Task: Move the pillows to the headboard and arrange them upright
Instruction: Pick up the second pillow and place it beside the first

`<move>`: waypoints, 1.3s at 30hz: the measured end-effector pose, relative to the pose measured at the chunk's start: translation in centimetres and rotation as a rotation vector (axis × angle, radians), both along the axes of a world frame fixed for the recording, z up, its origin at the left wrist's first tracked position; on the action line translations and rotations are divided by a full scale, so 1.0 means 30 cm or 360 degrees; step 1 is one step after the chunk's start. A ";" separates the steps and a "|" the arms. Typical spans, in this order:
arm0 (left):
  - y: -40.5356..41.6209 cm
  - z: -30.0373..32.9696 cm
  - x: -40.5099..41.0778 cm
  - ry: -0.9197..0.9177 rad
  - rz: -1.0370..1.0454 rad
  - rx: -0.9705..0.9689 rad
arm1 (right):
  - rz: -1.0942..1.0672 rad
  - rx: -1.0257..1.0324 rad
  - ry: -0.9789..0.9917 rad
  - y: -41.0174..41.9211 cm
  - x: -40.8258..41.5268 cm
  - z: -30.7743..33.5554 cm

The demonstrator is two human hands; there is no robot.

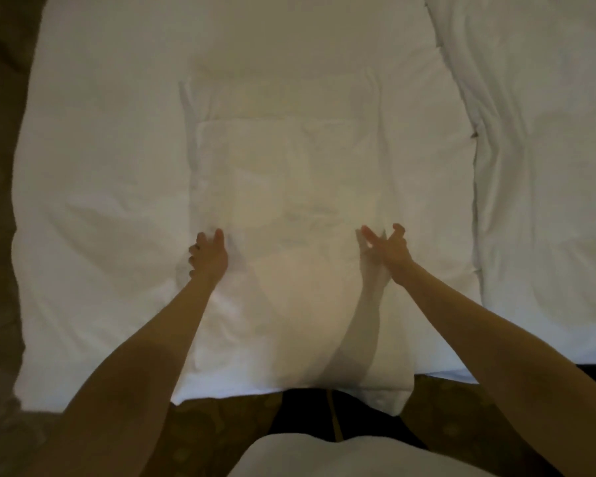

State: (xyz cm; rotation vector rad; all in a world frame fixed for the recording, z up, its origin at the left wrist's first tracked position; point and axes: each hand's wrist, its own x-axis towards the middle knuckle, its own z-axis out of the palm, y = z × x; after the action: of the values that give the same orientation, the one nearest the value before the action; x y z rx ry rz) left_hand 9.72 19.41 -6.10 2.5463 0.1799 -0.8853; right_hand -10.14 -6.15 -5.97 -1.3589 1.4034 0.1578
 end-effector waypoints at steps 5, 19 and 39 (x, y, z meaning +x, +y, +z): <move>-0.183 -0.064 0.211 -0.0036 0.0097 -0.0093 | -0.0136 -0.0214 -0.0040 -0.080 0.214 -0.036; -0.230 -0.073 0.254 0.0046 0.0580 -0.0578 | -0.0114 0.0034 0.0097 -0.140 0.257 -0.121; -0.896 0.704 -0.633 -0.0507 0.0350 -0.1405 | -0.0276 -0.0521 -0.0681 -0.860 -0.614 0.677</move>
State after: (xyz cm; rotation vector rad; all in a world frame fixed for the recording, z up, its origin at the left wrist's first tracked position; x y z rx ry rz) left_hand -9.28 -7.46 15.02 1.7527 -0.0327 -0.3370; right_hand -28.56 -31.95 14.33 -1.4205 1.2040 -0.4711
